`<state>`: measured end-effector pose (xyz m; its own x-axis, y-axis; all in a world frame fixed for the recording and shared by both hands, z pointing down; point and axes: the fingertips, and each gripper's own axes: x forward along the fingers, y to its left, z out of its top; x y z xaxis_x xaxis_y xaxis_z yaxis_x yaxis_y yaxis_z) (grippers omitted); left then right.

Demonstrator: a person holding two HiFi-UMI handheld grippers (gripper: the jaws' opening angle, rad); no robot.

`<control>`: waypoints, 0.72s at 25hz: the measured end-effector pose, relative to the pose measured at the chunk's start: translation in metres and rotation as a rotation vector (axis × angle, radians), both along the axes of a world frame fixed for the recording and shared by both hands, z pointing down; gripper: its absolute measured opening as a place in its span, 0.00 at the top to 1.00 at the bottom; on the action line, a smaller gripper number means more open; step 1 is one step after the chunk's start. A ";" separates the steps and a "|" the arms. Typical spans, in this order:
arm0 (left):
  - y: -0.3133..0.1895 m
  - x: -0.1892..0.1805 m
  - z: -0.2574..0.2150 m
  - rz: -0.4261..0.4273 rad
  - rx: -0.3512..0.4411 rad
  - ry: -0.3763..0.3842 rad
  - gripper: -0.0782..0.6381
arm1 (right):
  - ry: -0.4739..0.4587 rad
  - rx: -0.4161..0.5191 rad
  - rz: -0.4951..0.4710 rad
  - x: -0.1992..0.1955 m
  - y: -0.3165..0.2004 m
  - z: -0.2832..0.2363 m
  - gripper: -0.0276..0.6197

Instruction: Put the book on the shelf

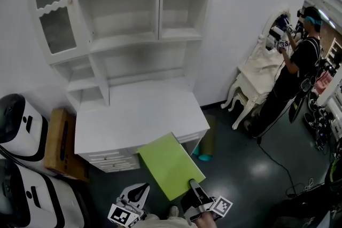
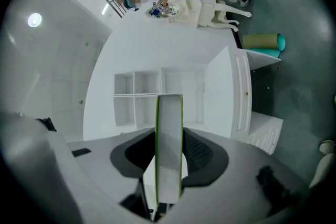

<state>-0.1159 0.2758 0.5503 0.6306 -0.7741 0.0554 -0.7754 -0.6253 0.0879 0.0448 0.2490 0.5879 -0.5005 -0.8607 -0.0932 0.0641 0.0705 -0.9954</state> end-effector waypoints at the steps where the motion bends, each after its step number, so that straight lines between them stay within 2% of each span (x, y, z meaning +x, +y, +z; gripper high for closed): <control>1: 0.001 0.006 0.000 0.001 -0.005 0.000 0.88 | -0.003 -0.005 0.003 0.006 0.002 0.000 0.73; 10: 0.011 0.046 0.002 -0.036 -0.034 0.027 0.88 | -0.027 -0.056 0.011 0.055 0.011 0.013 0.73; 18: 0.006 0.035 0.004 -0.054 -0.051 -0.001 0.88 | -0.025 -0.060 -0.003 0.053 0.000 0.011 0.73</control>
